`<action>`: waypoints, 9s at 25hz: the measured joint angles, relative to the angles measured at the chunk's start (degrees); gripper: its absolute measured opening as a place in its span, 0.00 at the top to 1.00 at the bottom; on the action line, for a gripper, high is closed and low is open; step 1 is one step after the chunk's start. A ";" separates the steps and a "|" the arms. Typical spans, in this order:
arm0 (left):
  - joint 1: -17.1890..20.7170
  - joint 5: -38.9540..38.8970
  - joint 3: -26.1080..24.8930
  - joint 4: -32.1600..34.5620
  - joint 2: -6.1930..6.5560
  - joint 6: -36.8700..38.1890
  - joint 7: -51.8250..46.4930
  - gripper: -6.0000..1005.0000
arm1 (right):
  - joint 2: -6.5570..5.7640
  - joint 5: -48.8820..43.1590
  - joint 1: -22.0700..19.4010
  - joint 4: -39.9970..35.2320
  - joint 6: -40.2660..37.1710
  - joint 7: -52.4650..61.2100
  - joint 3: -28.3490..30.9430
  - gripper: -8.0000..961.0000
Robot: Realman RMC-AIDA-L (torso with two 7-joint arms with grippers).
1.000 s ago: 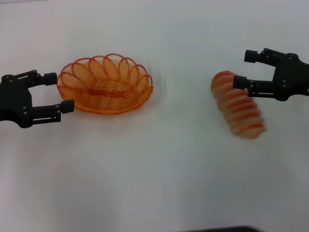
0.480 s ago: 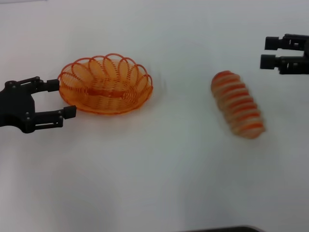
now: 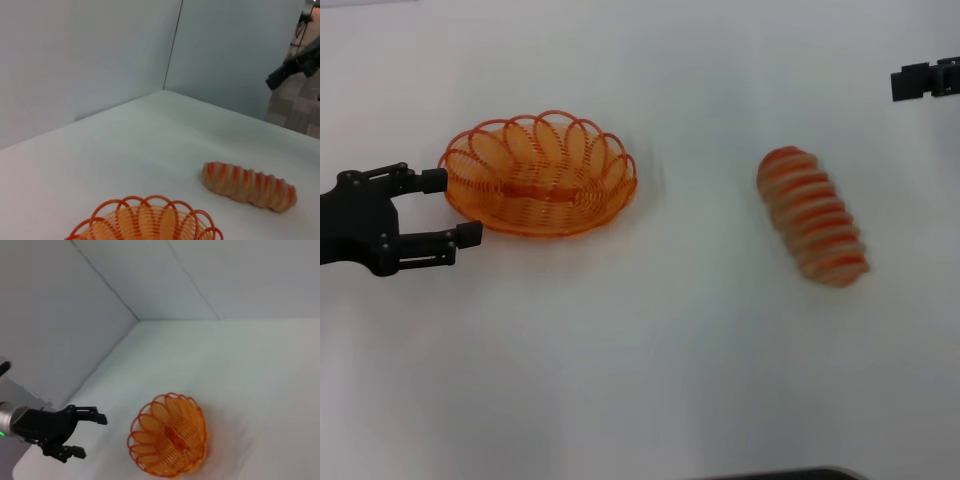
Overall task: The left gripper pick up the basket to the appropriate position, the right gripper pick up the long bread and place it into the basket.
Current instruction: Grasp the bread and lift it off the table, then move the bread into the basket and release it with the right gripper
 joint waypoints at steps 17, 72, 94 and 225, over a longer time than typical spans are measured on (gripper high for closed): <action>-1.26 0.39 0.09 -0.67 0.29 -1.07 -0.12 0.16 | 1.69 -25.19 14.71 -0.10 4.78 23.83 -9.13 0.15; -1.71 0.38 0.09 -0.75 0.44 -1.11 -0.34 0.16 | 10.67 -40.20 24.60 12.02 19.09 32.31 -28.82 0.08; -1.45 0.92 0.09 -0.75 0.30 -1.17 -0.34 0.16 | 10.81 -39.80 24.32 13.67 20.08 31.30 -29.85 0.31; -1.03 5.99 1.94 -0.66 0.58 3.52 -1.21 0.22 | 14.70 -12.52 39.82 19.80 37.78 -21.47 -43.54 0.73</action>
